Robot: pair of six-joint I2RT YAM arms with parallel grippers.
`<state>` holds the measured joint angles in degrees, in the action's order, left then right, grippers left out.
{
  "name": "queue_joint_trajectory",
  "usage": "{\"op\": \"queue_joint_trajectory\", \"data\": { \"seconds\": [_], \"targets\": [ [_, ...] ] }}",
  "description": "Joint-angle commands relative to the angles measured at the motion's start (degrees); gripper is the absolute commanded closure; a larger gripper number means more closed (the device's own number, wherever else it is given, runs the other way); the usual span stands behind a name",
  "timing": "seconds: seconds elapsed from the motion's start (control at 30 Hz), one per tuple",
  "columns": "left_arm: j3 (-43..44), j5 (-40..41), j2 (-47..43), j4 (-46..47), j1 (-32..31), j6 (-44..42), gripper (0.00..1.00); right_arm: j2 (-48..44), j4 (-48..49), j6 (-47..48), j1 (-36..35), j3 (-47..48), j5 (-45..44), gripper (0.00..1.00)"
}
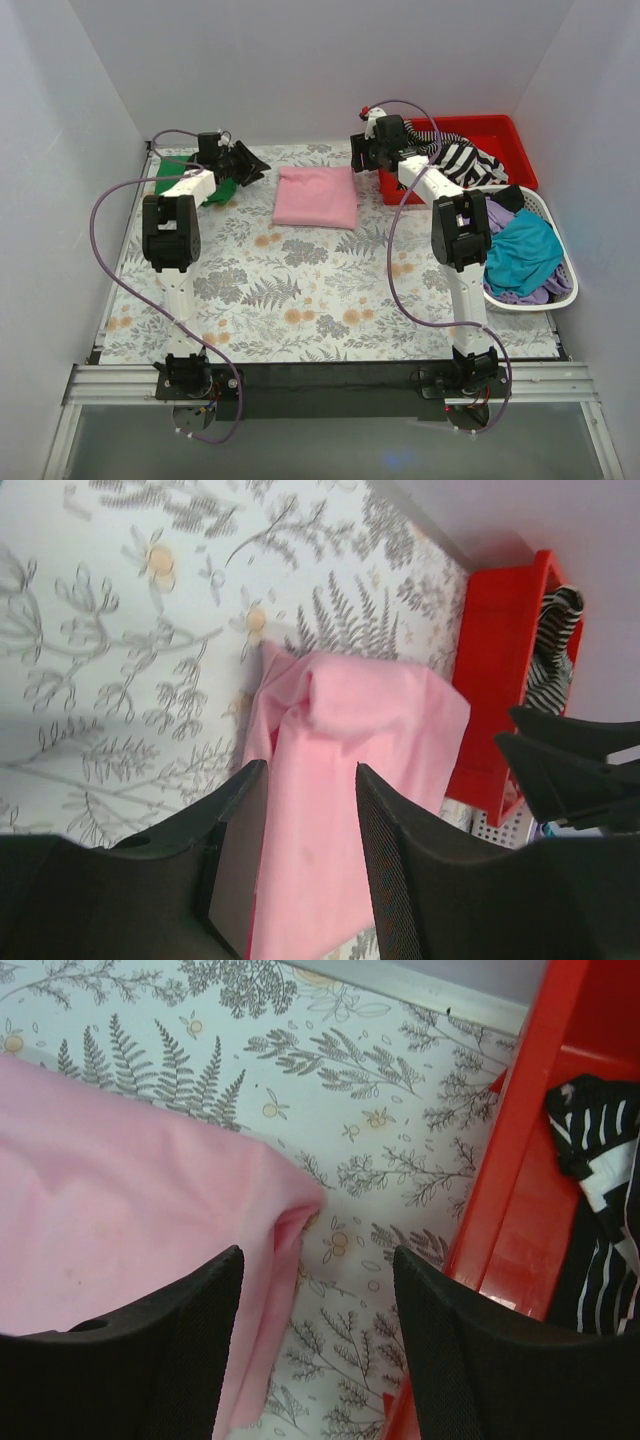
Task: Fold and stack the t-shirts
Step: Fold the tshirt
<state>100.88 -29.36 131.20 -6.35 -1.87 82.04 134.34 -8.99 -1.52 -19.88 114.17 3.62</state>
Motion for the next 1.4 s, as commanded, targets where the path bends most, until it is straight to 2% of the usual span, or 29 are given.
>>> {"op": "queue_joint_trajectory", "data": {
  "seconds": [0.0,0.27,0.7,0.93,1.0,1.07,1.1,1.27,1.37],
  "targets": [
    [-5.51,-1.66,-3.84,-1.91,-0.85,-1.62,0.6,-3.65,-2.43,-0.33,0.02,-3.07,3.23,0.32],
    [-14.13,-3.24,-6.83,1.86,-2.09,-1.18,0.61,-6.81,-3.66,0.99,-1.13,-10.97,7.81,0.33],
    [-14.48,-3.07,-7.97,-0.15,-2.97,-2.59,0.61,-5.94,-5.42,-1.29,-1.83,-14.15,5.09,0.32],
    [-15.1,-2.98,-7.53,-1.03,-3.4,-3.46,0.61,-6.11,-5.86,-2.26,-2.01,-15.99,8.6,0.34],
    [-15.62,-2.89,-7.62,-0.95,-3.49,-3.64,0.61,-5.85,-5.33,-2.52,-1.83,-16.26,10.34,0.39],
    [-15.89,-3.15,-7.53,-1.03,-3.76,-3.55,0.62,-5.06,-5.68,-2.7,-1.92,-15.3,12.54,0.51],
    [-16.06,-3.33,-7.53,-1.03,-3.76,-3.55,0.66,-4.88,-5.6,-2.87,-1.92,-15.38,14.82,0.56],
    [-17.91,-3.51,-8.59,-1.03,-3.93,-3.12,0.75,-4.7,-4.81,-4.72,-2.01,-16.17,19.23,0.74],
    [-21.15,-3.42,-11.39,-1.03,-4.02,-2.15,0.85,-6.11,-4.19,-5.07,-2.01,-19.32,22.22,0.8]
  ]
}}
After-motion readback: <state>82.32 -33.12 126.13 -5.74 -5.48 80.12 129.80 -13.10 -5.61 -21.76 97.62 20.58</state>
